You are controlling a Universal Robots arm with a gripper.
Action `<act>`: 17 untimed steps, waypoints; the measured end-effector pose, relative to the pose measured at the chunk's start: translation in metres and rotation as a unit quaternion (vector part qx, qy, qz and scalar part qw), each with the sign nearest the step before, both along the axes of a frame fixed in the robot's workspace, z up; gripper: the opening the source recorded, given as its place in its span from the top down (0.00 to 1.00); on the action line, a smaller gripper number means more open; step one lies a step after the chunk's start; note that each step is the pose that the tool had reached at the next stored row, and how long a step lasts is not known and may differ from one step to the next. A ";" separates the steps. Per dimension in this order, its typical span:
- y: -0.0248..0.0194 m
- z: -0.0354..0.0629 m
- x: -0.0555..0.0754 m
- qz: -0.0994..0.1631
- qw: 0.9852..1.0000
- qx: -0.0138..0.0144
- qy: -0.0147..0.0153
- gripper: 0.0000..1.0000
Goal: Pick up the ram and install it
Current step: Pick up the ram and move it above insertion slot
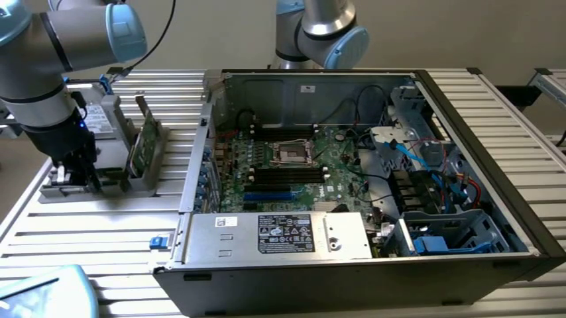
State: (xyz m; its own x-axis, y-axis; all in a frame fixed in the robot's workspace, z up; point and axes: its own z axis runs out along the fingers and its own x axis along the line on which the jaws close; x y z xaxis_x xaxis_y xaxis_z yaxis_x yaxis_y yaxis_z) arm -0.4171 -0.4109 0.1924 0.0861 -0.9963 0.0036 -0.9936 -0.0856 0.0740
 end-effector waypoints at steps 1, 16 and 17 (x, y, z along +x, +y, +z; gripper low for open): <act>0.0000 0.0000 0.000 0.000 1.000 0.000 0.000 0.86; 0.0000 -0.0004 0.000 0.000 1.000 0.000 0.001 0.86; 0.0000 -0.0004 0.000 0.000 1.000 0.000 0.001 0.86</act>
State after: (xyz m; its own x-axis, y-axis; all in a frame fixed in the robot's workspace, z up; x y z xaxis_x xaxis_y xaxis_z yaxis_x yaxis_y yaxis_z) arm -0.4171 -0.4109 0.1920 0.0858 -0.9963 0.0034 -0.9935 -0.0853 0.0752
